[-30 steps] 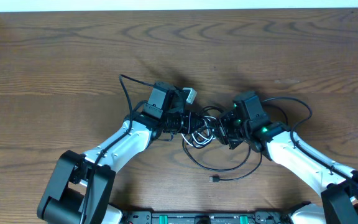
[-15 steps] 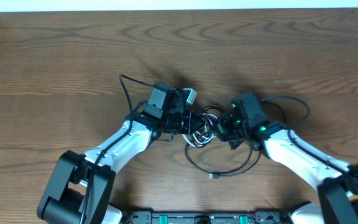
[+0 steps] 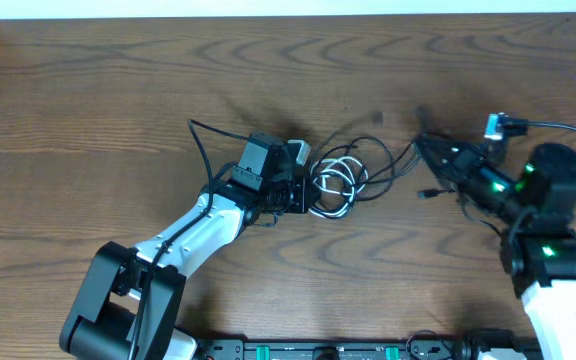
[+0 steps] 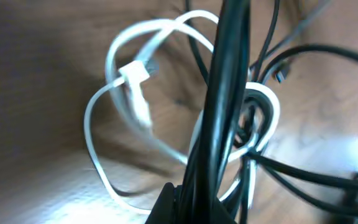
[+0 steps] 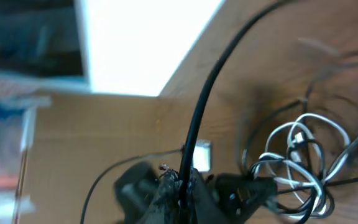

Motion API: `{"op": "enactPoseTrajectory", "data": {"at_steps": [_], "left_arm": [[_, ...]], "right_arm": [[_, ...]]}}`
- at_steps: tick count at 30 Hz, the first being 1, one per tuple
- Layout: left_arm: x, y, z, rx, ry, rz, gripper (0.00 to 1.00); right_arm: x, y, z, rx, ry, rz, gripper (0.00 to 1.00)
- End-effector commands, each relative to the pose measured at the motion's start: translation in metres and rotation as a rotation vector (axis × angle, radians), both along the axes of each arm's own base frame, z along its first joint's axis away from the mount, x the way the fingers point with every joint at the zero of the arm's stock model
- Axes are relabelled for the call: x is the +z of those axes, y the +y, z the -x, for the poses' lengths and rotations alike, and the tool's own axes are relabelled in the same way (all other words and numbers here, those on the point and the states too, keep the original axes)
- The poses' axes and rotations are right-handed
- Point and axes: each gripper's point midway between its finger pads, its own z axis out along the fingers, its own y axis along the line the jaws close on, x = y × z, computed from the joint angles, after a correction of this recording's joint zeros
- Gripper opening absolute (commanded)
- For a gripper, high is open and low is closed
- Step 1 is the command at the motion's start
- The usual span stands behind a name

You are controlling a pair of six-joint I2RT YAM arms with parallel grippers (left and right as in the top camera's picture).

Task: Untangle cables

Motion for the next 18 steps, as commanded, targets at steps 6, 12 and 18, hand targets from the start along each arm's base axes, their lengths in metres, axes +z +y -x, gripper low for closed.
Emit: {"op": "enactPoseTrajectory", "data": {"at_steps": [6,12,18], "left_arm": [[-0.006,0.014,-0.016,0.099,-0.025,-0.074,0.08],[-0.007,0.016,-0.017,0.106,-0.030,-0.084,0.08],[-0.004,0.021,-0.030,0.247,-0.006,-0.063,0.08]], "right_arm": [[-0.020,-0.026,0.017,-0.085,-0.022,0.237,0.01],[-0.124,-0.111,0.067,-0.522,0.552,0.493,0.01],[-0.138,-0.118,0.089,-0.520,0.651,0.560,0.01]]}}
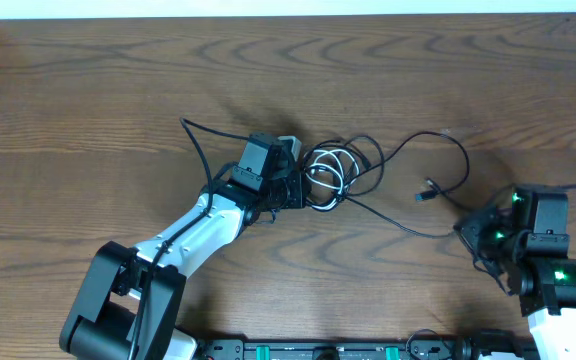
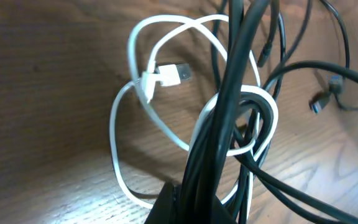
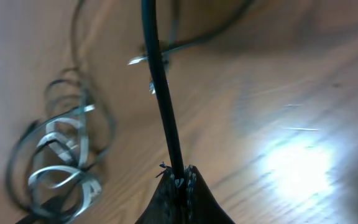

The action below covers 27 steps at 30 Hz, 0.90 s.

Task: Untangle cables

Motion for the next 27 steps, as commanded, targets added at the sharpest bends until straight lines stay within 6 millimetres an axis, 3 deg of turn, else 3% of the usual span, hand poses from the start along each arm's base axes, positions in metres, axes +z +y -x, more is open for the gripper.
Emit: {"op": "enactPoseTrajectory", "data": {"at_steps": [1,7,9,11,15,20,24,27], "left_arm": [[0.008,0.001,-0.018,0.129,-0.002,0.046,0.08],[0.034,-0.018,-0.031,0.094,-0.082,0.167,0.08],[0.035,-0.013,-0.040,0.127,-0.117,0.147,0.08],[0.036,0.003,-0.056,0.207,-0.171,0.099,0.08],[0.062,0.041,-0.096,0.397,-0.287,0.135,0.08],[0.149,0.053,-0.124,0.338,-0.536,0.385,0.08],[0.211,0.094,-0.135,0.381,-0.757,0.448,0.07],[0.232,0.128,-0.137,0.436,-0.836,0.427,0.08]], "right_arm": [[-0.001,-0.016,0.003,-0.042,0.012,0.081,0.01],[0.015,0.032,-0.008,0.290,-0.110,-0.043,0.01],[0.026,0.051,-0.011,0.424,-0.183,-0.091,0.01],[0.028,0.054,-0.012,0.470,-0.205,-0.079,0.01],[0.012,0.035,-0.002,0.394,-0.109,0.003,0.01],[-0.002,0.013,0.011,0.291,-0.003,0.079,0.01],[-0.016,-0.033,0.036,-0.032,0.161,0.192,0.01],[-0.019,-0.062,0.057,-0.247,0.242,0.256,0.01]]}}
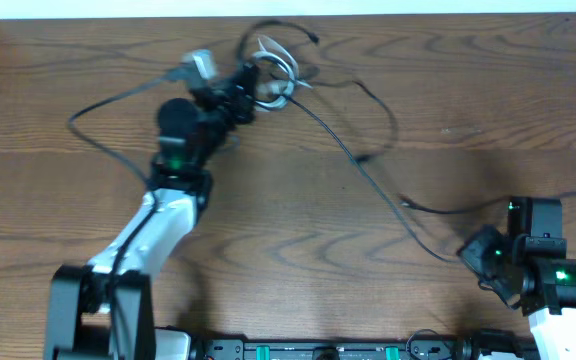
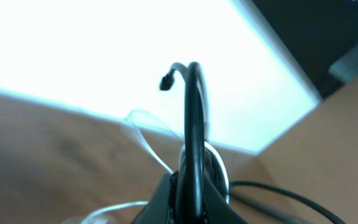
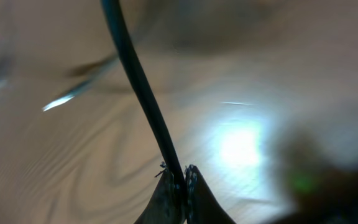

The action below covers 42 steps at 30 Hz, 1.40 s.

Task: Untangle cables

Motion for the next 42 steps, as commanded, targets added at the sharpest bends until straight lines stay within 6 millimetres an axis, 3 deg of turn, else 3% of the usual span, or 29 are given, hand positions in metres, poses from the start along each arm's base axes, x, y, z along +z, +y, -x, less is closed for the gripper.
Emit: {"op": "enactPoseTrajectory", "data": {"at_steps": [1,6,13,20,27,29,31,33,35,37,38,42], "left_arm": [[0.037,0.041,0.000,0.079,-0.099,-0.014,0.08],[0.041,0.092,0.000,0.189,-0.090,-0.038,0.08],[0.035,0.102,0.001,0.193,-0.072,-0.063,0.08],[0.035,0.103,0.001,0.194,-0.149,-0.247,0.08],[0.033,0.148,-0.005,0.388,-0.141,-0.340,0.08],[0.032,0.146,-0.004,0.373,-0.140,-0.339,0.08],[0.031,0.128,-0.002,0.274,-0.154,-0.331,0.08],[0.030,0.102,0.005,0.123,-0.174,-0.317,0.08],[0.026,0.076,0.016,-0.027,-0.176,-0.299,0.08],[0.018,0.052,0.029,-0.171,-0.156,-0.275,0.08],[0.010,0.029,0.044,-0.302,-0.125,-0.245,0.08],[0.002,-0.006,0.062,-0.444,-0.090,-0.212,0.08]], "right_arm": [[0.003,-0.052,0.016,-0.334,0.034,0.181,0.01],[0.002,-0.066,0.023,-0.465,0.041,0.162,0.01],[0.005,-0.080,0.028,-0.491,0.047,0.230,0.01],[0.008,-0.093,0.037,-0.527,0.065,0.314,0.03],[0.005,-0.097,0.050,-0.653,0.094,0.278,0.03],[0.003,-0.085,0.039,-0.586,0.075,0.207,0.15],[0.004,-0.062,0.008,-0.329,-0.004,0.102,0.28],[0.017,-0.026,-0.029,0.027,-0.167,-0.013,0.42],[0.043,0.018,-0.056,0.347,-0.374,-0.143,0.51],[0.069,0.049,-0.067,0.537,-0.541,-0.240,0.56],[0.091,0.069,-0.073,0.652,-0.661,-0.306,0.59],[0.119,0.100,-0.077,0.815,-0.801,-0.383,0.61]]}}
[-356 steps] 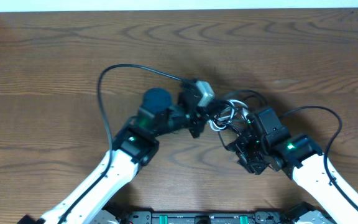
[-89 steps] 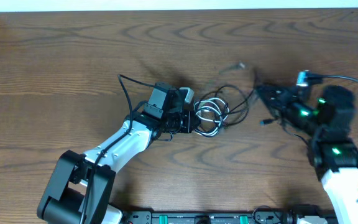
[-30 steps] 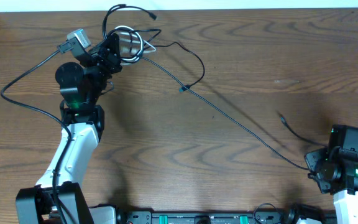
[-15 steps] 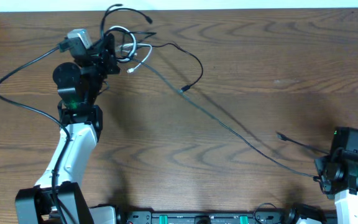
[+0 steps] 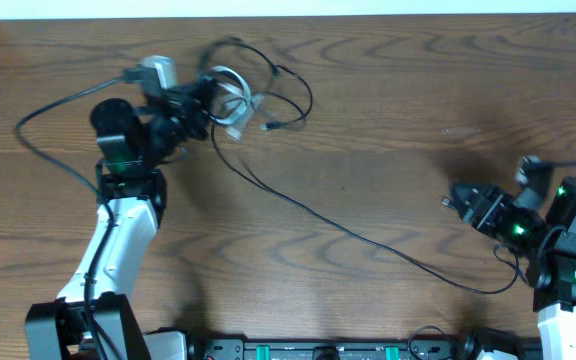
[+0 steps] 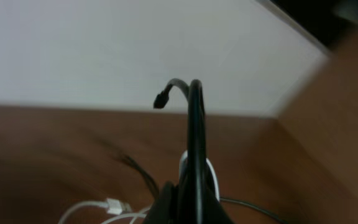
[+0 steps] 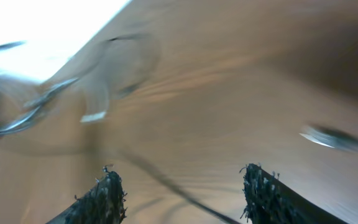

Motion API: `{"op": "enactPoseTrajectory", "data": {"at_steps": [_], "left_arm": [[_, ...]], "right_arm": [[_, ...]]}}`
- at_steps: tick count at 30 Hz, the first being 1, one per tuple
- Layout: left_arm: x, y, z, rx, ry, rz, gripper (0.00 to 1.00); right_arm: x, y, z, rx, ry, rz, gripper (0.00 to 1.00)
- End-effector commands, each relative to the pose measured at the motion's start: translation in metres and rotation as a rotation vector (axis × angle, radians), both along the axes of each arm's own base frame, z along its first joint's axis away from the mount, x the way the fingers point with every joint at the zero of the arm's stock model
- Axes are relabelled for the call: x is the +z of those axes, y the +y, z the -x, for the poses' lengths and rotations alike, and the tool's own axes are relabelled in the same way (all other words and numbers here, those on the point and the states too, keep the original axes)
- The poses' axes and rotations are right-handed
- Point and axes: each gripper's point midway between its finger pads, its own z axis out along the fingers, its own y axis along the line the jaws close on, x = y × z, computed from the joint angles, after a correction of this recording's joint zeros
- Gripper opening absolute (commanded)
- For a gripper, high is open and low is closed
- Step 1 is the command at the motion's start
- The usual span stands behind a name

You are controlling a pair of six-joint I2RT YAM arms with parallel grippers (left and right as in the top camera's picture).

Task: Untangle cables

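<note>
My left gripper (image 5: 190, 108) is raised at the table's far left and shut on a tangle: a white cable coil (image 5: 230, 103) wound with black cable loops (image 5: 293, 95). In the left wrist view, the left gripper (image 6: 191, 190) pinches a black cable (image 6: 194, 124) that arches up to a plug, with the white cable (image 6: 107, 206) below it. One long black cable (image 5: 318, 215) trails from the tangle diagonally to the front right. My right gripper (image 5: 455, 200) is open there; in its own view the right gripper (image 7: 182, 193) has that blurred black cable (image 7: 160, 177) passing between the fingers, untouched.
The wooden table (image 5: 388, 80) carries only the cables. A black lead (image 5: 28, 125) loops out to the left of the left arm. The table's far edge (image 5: 298, 16) lies close behind the tangle.
My right gripper was shut on the long black cable and is now open, with the cable lying loose under it. My left gripper has moved left along the far edge, carrying the tangle.
At first the left gripper held the tangle mid-table while the right held a black cable raised at the right. Then the right gripper was at the front right, still holding it. Later the left held the tangle at the far edge. Now the long cable stretches across the table.
</note>
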Motion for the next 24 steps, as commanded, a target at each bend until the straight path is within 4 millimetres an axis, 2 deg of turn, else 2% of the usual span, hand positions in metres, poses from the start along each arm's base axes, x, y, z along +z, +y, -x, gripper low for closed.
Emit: {"op": "enactPoseTrajectory", "data": {"at_steps": [1,5,8,12,16,21,24], "left_arm": [[0.013,-0.052,0.032,-0.258,-0.017,0.036,0.08],[0.013,-0.087,0.040,-0.307,-0.007,0.040,0.08],[0.013,-0.110,0.043,-0.308,-0.025,0.020,0.08],[0.024,-0.133,0.049,-0.328,-0.086,0.013,0.08],[0.034,-0.142,0.054,-0.350,-0.120,0.036,0.08],[0.041,-0.160,0.072,-0.447,-0.048,0.130,0.08],[0.041,-0.170,0.088,-0.532,-0.041,0.134,0.08]], "right_arm": [[0.037,0.062,0.015,0.364,-0.177,-0.125,0.60],[0.038,0.091,0.017,0.448,-0.162,-0.147,0.61],[0.027,0.105,0.013,0.421,-0.085,-0.145,0.60],[-0.001,0.112,0.003,0.261,0.115,-0.179,0.59],[-0.012,0.127,0.000,0.288,0.166,-0.200,0.55],[-0.041,0.128,-0.008,0.235,0.271,-0.186,0.47],[-0.059,0.122,-0.015,0.185,0.315,-0.152,0.33]]}}
